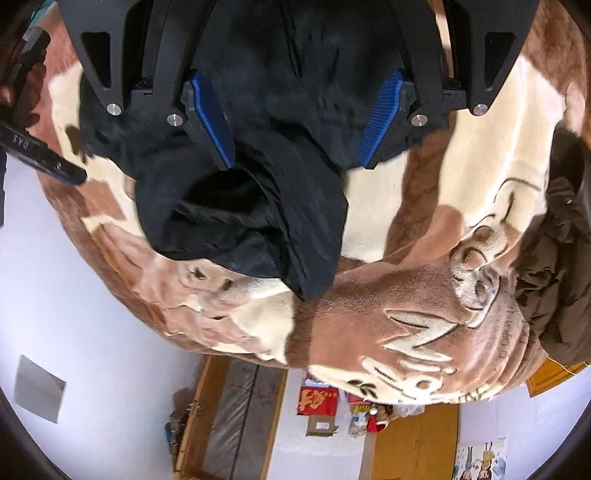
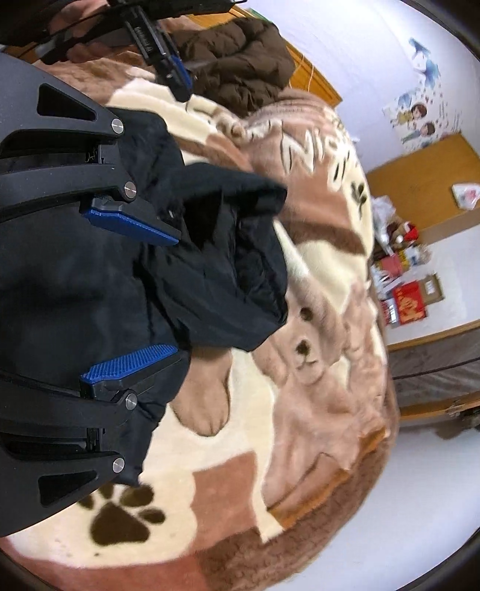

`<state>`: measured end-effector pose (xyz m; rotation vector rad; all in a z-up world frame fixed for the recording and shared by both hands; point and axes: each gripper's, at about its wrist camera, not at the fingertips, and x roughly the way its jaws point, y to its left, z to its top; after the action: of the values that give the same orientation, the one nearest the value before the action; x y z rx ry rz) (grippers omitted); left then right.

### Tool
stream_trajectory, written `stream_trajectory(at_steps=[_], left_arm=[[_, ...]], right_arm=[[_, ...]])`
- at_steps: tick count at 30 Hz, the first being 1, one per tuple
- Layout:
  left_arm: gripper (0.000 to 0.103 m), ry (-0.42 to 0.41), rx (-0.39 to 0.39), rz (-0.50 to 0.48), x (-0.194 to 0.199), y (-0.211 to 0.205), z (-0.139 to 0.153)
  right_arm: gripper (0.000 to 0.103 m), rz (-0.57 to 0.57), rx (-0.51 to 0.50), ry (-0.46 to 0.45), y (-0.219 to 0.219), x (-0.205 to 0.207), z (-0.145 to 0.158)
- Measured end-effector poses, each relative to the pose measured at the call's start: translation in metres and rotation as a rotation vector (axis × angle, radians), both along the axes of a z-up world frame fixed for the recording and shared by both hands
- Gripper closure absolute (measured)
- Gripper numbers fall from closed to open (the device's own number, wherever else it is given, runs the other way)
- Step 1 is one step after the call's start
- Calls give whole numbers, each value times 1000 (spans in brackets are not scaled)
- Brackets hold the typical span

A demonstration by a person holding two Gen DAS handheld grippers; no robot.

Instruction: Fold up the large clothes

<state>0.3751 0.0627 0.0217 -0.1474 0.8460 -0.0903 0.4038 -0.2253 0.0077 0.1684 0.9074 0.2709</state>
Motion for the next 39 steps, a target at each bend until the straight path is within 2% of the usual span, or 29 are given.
stream_trajectory(at_steps=[3,7,14,15,16,17,18,19,22,26,31,35,39], left_arm=[[31,37,-5,19,37,4,-19],[31,71,33,25,81,1,-40],[32,95,8,69,141,-4,-68],[37,97,11,71,146,-5,-72],[62,100,11,71,149,-4,-76],[86,121,-9,61,152,-4,-80],[92,136,-24,62,152,-3,-84],[97,122,-26,63,148,-2,-83],[100,52,-7,60,128,0,-69],[100,-31,-74,74,83,16,-39],[100,-121,-162,68,2,32,-7],[100,-121,-197,72,-60,43,-11],[99,-46,-214,80,-103,44,-38]], right_arm=[[46,-9,4,36,-5,31,-20],[46,-18,2,55,-9,64,-35],[46,0,-13,94,1,112,-57],[46,6,-11,109,4,118,-60],[46,10,-14,120,5,121,-62],[59,14,-16,122,7,123,-62],[90,17,-9,118,8,122,-59],[92,16,-2,110,8,120,-56],[95,24,21,37,7,99,-33],[95,28,55,-43,5,57,-1],[95,47,123,-128,-1,-29,32],[95,43,136,-106,-7,-84,23],[95,25,113,0,-15,-124,-17]])
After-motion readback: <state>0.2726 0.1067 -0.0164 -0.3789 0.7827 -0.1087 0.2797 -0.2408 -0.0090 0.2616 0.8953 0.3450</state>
